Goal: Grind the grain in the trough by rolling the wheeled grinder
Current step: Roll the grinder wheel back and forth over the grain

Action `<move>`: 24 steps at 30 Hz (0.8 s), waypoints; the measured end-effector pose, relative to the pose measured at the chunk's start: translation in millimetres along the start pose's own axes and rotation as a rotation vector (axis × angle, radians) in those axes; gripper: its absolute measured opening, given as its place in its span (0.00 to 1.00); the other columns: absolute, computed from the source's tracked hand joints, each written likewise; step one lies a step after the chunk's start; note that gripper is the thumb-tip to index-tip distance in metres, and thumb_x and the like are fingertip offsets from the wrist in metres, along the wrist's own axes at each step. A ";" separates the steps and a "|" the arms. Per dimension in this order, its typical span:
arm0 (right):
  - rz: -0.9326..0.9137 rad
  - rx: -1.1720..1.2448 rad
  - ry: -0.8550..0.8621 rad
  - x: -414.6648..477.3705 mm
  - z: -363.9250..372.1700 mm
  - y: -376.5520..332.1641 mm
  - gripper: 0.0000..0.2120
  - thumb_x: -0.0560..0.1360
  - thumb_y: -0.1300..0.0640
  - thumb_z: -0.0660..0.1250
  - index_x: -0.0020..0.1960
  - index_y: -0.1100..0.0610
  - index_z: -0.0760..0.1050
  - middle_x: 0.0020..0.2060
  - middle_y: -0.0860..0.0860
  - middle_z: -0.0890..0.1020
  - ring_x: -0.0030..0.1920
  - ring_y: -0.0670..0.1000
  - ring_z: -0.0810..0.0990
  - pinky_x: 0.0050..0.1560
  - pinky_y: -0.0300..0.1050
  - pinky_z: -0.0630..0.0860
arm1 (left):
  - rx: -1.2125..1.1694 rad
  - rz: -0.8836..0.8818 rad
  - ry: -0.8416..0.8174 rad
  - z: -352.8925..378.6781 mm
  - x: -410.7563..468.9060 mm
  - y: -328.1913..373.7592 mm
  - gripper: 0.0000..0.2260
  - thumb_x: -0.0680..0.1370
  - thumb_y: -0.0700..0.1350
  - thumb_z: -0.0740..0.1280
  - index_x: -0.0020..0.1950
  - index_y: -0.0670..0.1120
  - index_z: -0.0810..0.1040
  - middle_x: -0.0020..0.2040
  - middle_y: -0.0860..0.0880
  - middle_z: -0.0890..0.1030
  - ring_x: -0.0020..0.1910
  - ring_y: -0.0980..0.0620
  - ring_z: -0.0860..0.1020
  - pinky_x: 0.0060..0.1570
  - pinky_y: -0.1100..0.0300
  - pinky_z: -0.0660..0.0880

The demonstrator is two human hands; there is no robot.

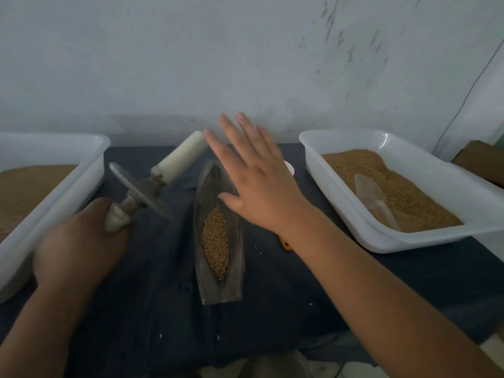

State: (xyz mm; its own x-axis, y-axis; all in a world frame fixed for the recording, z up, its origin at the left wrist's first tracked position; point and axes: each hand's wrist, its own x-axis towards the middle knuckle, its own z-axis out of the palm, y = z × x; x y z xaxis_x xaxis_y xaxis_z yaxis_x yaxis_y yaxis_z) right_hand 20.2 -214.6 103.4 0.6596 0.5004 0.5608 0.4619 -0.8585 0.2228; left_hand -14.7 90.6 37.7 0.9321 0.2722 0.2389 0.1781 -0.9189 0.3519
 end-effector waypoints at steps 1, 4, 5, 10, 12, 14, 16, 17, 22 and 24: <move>-0.012 -0.039 -0.013 3.9 0.0 -1.0 0.50 0.73 0.42 0.76 0.86 0.55 0.54 0.84 0.57 0.59 0.85 0.61 0.50 0.84 0.62 0.45 | 0.027 0.055 0.024 -7.4 2.5 2.5 0.12 0.78 0.67 0.65 0.50 0.62 0.70 0.37 0.54 0.79 0.33 0.47 0.79 0.37 0.47 0.81; -0.083 -0.028 -0.061 1.1 -1.9 4.1 0.33 0.73 0.42 0.75 0.73 0.54 0.74 0.63 0.52 0.82 0.74 0.57 0.74 0.83 0.60 0.53 | 0.138 0.257 0.097 -30.8 6.2 15.0 0.11 0.74 0.70 0.63 0.45 0.65 0.73 0.30 0.60 0.76 0.29 0.56 0.75 0.32 0.54 0.78; -0.093 0.005 -0.061 -4.1 -4.2 7.1 0.23 0.72 0.43 0.76 0.63 0.52 0.80 0.52 0.49 0.84 0.62 0.56 0.82 0.76 0.58 0.67 | 0.162 0.311 0.098 -35.1 3.8 20.6 0.10 0.74 0.69 0.65 0.44 0.65 0.73 0.29 0.61 0.75 0.28 0.58 0.74 0.31 0.55 0.77; -0.046 0.108 -0.294 -33.4 -1.6 10.4 0.11 0.75 0.44 0.69 0.47 0.50 0.72 0.43 0.45 0.75 0.41 0.54 0.80 0.31 0.46 0.66 | 0.189 0.424 -0.012 -40.0 -9.3 44.7 0.09 0.75 0.63 0.69 0.41 0.60 0.76 0.31 0.59 0.76 0.32 0.57 0.74 0.34 0.56 0.76; -0.048 0.107 -0.315 -41.1 0.4 5.4 0.13 0.76 0.44 0.67 0.58 0.48 0.74 0.45 0.47 0.80 0.42 0.54 0.81 0.35 0.49 0.74 | 0.215 0.436 -0.024 -40.4 -7.8 45.8 0.11 0.77 0.62 0.67 0.39 0.58 0.75 0.32 0.58 0.76 0.33 0.56 0.75 0.35 0.55 0.76; -0.033 0.120 -0.269 -44.3 0.3 1.9 0.13 0.76 0.44 0.68 0.57 0.46 0.73 0.41 0.46 0.80 0.40 0.53 0.80 0.34 0.48 0.74 | 0.207 0.453 -0.043 -40.3 -5.2 43.6 0.12 0.78 0.61 0.66 0.38 0.57 0.75 0.33 0.58 0.77 0.34 0.55 0.76 0.35 0.55 0.75; 0.000 0.125 -0.181 -43.2 -4.7 3.0 0.10 0.73 0.45 0.69 0.47 0.46 0.69 0.33 0.45 0.72 0.32 0.53 0.75 0.28 0.43 0.63 | 0.182 0.491 0.014 -41.6 -2.3 43.4 0.13 0.78 0.59 0.67 0.36 0.56 0.73 0.32 0.58 0.75 0.32 0.53 0.75 0.33 0.56 0.71; 0.017 0.119 -0.147 -41.1 -7.9 6.1 0.11 0.72 0.45 0.69 0.44 0.45 0.66 0.31 0.44 0.68 0.30 0.52 0.71 0.27 0.42 0.59 | 0.177 0.528 0.086 -42.6 -0.2 44.6 0.13 0.78 0.58 0.68 0.35 0.56 0.72 0.31 0.58 0.73 0.30 0.52 0.73 0.32 0.58 0.67; 0.079 0.006 -0.227 -37.3 -13.5 36.7 0.16 0.72 0.44 0.68 0.39 0.43 0.60 0.28 0.44 0.68 0.29 0.50 0.72 0.27 0.44 0.66 | 0.171 0.577 0.078 -43.9 3.9 74.5 0.13 0.78 0.59 0.61 0.37 0.55 0.69 0.32 0.56 0.73 0.32 0.49 0.75 0.34 0.56 0.72; 0.134 0.018 -0.345 -43.8 -9.5 43.6 0.15 0.73 0.43 0.68 0.39 0.41 0.62 0.32 0.45 0.74 0.34 0.49 0.77 0.33 0.47 0.74 | 0.205 0.579 0.001 -37.0 0.6 84.0 0.13 0.76 0.61 0.55 0.37 0.55 0.69 0.34 0.56 0.74 0.34 0.50 0.76 0.36 0.56 0.72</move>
State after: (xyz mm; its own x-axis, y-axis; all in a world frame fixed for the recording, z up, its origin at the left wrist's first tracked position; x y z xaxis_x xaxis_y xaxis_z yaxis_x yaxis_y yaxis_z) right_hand 5.7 -275.1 96.1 0.8744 0.3952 0.2814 0.3667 -0.9182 0.1498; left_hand -10.9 24.1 100.9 0.8952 -0.2875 0.3406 -0.3000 -0.9538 -0.0165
